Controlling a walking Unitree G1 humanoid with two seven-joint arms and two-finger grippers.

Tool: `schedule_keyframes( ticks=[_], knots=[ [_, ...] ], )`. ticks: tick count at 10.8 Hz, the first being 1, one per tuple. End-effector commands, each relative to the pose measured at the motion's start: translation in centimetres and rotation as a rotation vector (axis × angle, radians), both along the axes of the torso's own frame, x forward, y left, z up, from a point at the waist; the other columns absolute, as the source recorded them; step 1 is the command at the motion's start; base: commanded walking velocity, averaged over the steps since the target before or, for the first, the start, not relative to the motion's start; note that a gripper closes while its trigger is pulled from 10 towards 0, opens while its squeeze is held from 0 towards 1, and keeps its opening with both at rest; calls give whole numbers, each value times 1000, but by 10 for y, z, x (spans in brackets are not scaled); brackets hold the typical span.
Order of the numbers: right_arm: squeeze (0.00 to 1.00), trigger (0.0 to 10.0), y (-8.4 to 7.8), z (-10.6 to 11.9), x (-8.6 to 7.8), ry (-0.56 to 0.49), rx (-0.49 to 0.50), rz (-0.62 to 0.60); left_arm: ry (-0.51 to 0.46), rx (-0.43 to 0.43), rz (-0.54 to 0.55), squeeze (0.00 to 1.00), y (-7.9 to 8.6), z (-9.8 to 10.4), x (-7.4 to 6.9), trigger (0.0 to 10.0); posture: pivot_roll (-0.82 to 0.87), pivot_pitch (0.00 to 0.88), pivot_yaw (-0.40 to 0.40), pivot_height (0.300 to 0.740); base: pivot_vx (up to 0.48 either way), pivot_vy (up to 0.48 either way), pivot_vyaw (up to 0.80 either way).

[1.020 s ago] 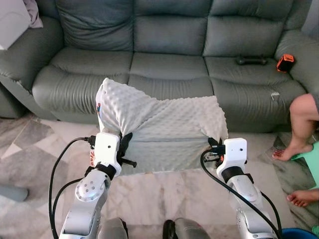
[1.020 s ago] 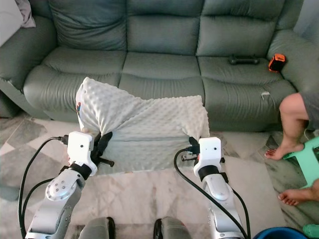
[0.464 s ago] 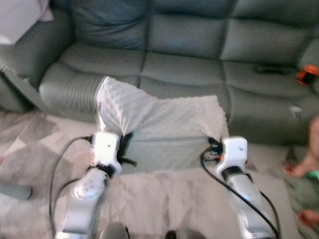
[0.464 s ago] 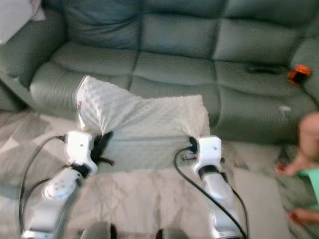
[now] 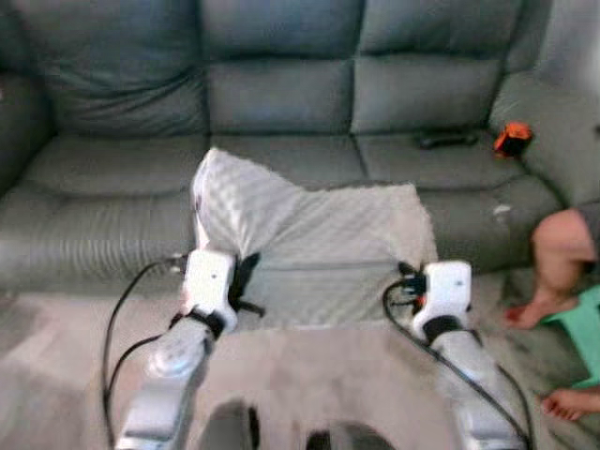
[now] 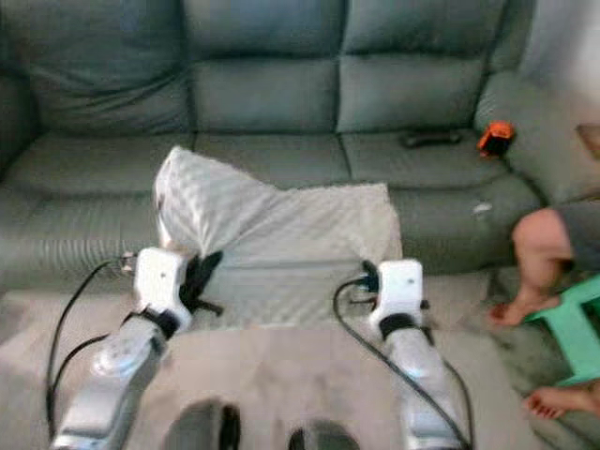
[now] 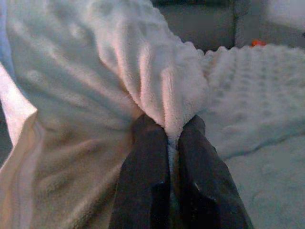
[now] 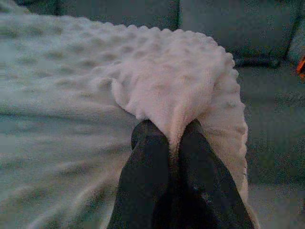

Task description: Move the pillow to the sofa

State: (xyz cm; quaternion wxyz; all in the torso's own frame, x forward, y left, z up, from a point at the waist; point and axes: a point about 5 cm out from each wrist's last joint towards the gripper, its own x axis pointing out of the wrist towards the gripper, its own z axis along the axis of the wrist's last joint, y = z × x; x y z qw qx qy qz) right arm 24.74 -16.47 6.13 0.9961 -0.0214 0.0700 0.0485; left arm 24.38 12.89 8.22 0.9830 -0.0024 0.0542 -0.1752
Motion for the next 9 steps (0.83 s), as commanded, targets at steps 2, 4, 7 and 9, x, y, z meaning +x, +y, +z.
schedule_keyframes(
  ticks=[2, 4, 7, 9],
  knots=[
    [0, 10000, -5, 5, 2, -23, -27, -3, -31, 29, 30, 0, -3, 4, 5, 10000, -50, 137, -41, 740, 403, 156, 0],
    [0, 10000, -2, 7, 4, -32, -26, 10, -32, 38, 51, 0, -2, 4, 8, 10000, -47, 137, -44, 740, 328, 351, 0],
    [0, 10000, 3, 16, 9, -80, -57, 61, -28, 47, 102, 0, 2, 4, 12, 10000, -42, 143, -46, 740, 302, 371, 246],
    [0, 10000, 8, 17, 12, -88, -56, 76, -50, 64, 104, 0, 1, 6, 14, 10000, -35, 148, -48, 740, 259, 405, 738]
  ],
)
